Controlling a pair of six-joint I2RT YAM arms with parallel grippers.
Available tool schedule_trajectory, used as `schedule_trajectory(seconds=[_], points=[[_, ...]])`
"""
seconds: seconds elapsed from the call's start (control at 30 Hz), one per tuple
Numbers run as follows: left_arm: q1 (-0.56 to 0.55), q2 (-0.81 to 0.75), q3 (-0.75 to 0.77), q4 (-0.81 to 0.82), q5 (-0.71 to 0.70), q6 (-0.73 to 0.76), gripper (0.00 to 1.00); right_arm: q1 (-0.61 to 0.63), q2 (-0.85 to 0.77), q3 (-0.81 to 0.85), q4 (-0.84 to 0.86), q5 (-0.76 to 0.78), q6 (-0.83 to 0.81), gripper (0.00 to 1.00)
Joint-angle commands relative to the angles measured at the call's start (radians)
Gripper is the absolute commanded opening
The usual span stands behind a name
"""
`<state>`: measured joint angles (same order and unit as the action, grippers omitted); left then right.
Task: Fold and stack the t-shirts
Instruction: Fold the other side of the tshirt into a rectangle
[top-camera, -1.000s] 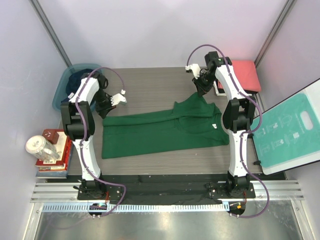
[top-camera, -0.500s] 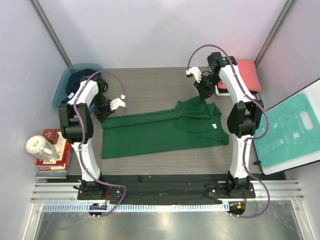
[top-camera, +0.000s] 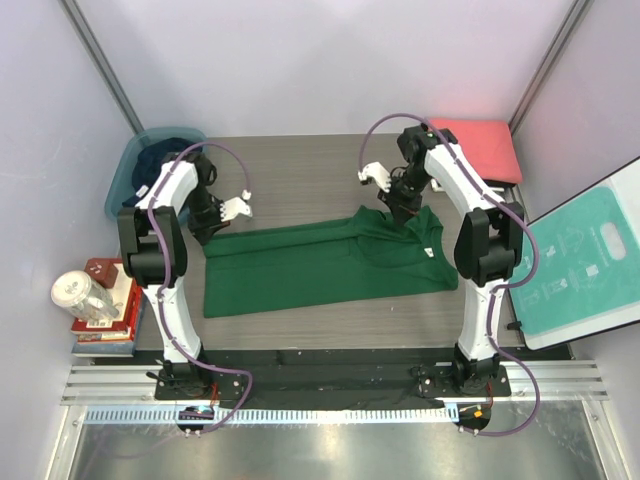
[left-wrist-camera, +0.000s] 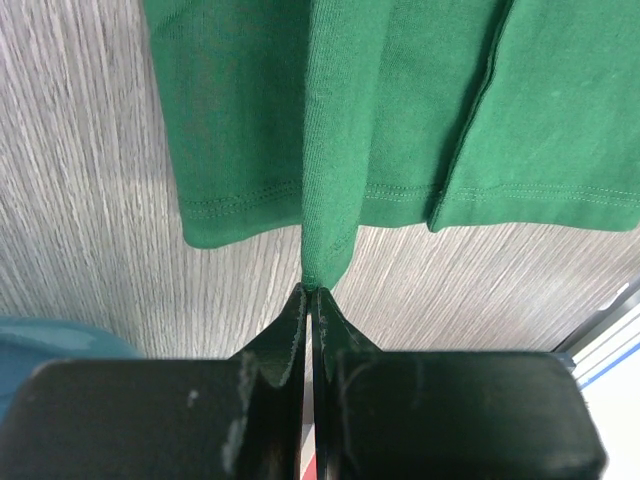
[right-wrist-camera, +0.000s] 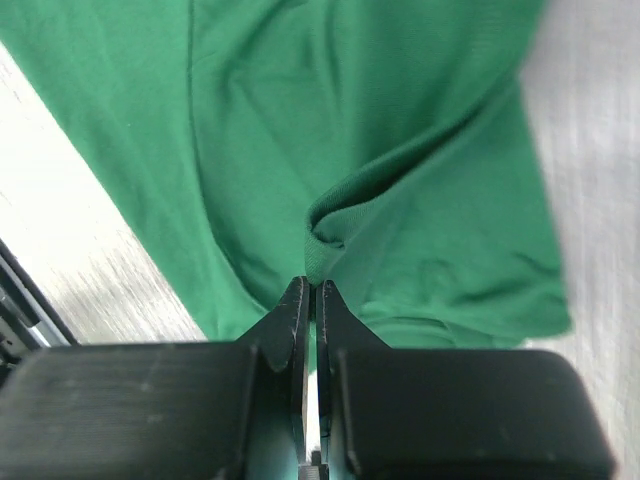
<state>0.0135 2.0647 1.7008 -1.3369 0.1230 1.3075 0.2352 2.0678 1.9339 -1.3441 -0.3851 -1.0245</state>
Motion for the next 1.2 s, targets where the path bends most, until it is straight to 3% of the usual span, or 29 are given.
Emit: schedule_trajectory(seconds=[0.0,0.27,1.17], points=[[-0.003,-0.049,-0.027,-0.317,-0.023,0.035,0.0,0.01,-0.09,-0.049,-0.162,0.018,-0.032,0.01],[-0.058,-0.094,-0.167,-0.26,-0.066,0.062,0.0,0.015,-0.144,-0.154,-0.162,0.061,-0.065,0.01],[-0.07,-0.106,-0.213,-0.22,-0.083,0.053,0.01,0.027,-0.285,-0.355,-0.164,0.167,-0.186,0.01]])
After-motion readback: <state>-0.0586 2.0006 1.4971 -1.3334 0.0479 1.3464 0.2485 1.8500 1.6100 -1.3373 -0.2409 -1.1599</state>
